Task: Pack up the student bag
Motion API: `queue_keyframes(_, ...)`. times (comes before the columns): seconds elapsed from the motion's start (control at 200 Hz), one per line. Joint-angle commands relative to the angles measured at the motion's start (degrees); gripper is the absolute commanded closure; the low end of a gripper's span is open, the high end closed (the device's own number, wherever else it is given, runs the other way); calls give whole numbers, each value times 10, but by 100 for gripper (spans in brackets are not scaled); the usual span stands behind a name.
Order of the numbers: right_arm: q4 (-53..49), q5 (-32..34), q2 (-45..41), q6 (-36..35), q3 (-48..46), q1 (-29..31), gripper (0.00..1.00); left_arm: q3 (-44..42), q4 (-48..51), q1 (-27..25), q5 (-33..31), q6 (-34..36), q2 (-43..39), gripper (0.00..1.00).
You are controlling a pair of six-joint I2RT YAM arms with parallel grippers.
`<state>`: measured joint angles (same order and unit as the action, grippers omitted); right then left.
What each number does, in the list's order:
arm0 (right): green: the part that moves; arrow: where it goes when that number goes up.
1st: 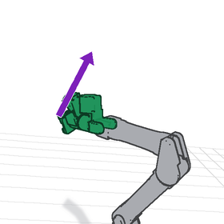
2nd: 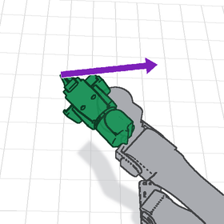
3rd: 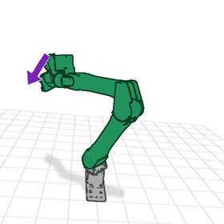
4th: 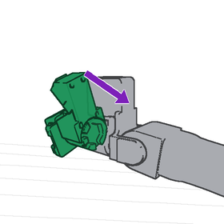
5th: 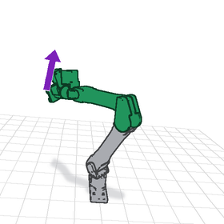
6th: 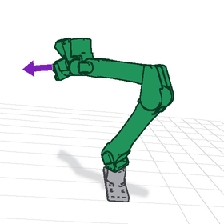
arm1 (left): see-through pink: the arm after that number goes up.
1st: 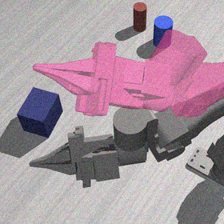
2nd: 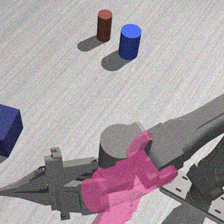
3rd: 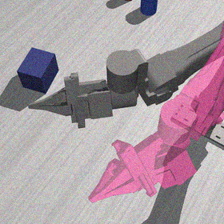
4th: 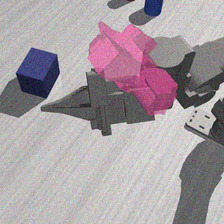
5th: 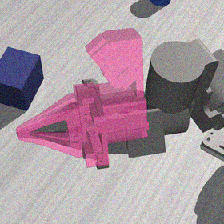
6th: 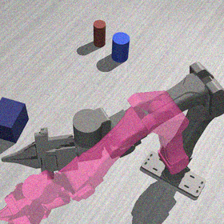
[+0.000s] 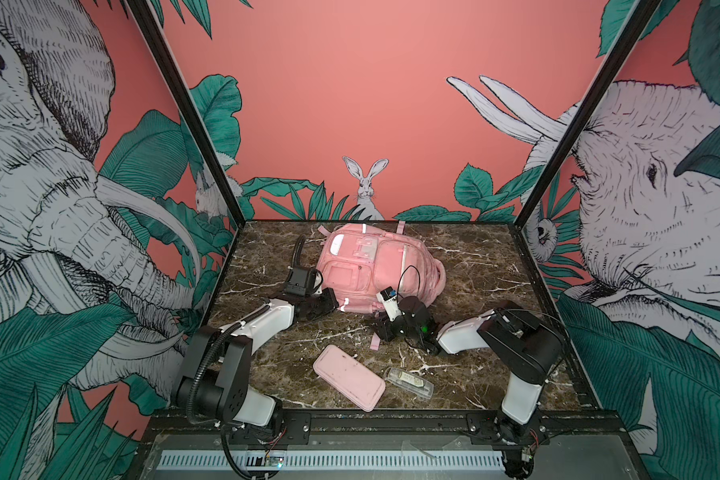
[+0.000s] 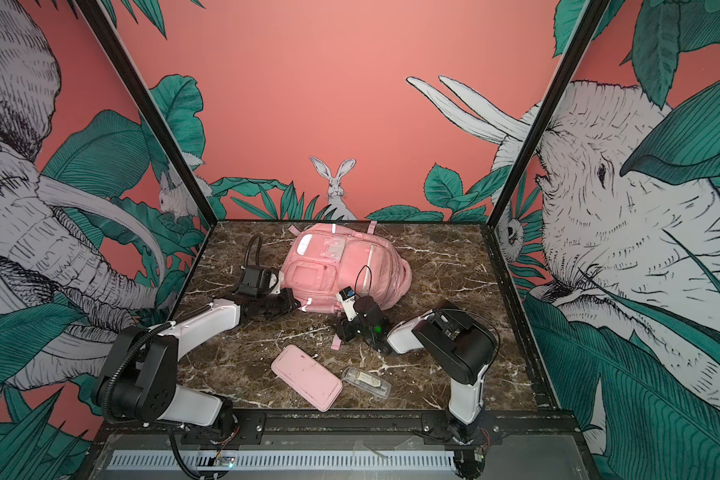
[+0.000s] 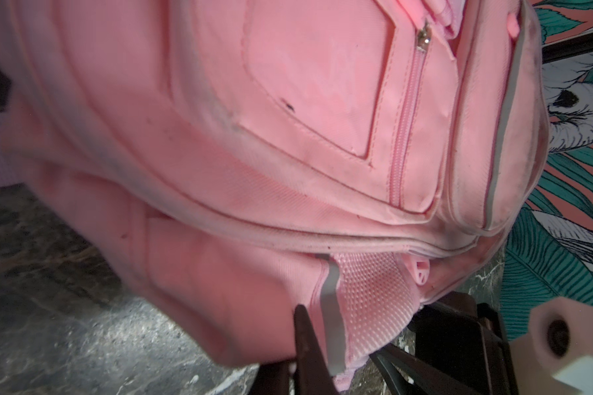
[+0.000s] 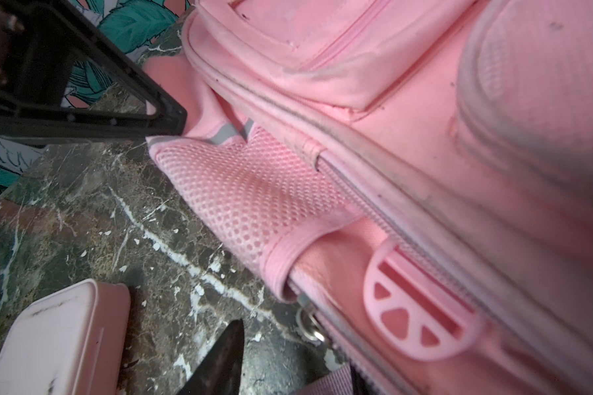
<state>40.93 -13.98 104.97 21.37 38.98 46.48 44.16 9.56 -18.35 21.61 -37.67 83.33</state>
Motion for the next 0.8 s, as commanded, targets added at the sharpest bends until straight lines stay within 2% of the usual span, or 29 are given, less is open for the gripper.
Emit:
queue_keyframes(0.0,67,11,7,-6,-9,2,54,17,6,-4,8,9,-33,93)
queue_keyframes(0.795,66,16,14,-1,-11,-2,83,12,8,-3,4,12,-34,93)
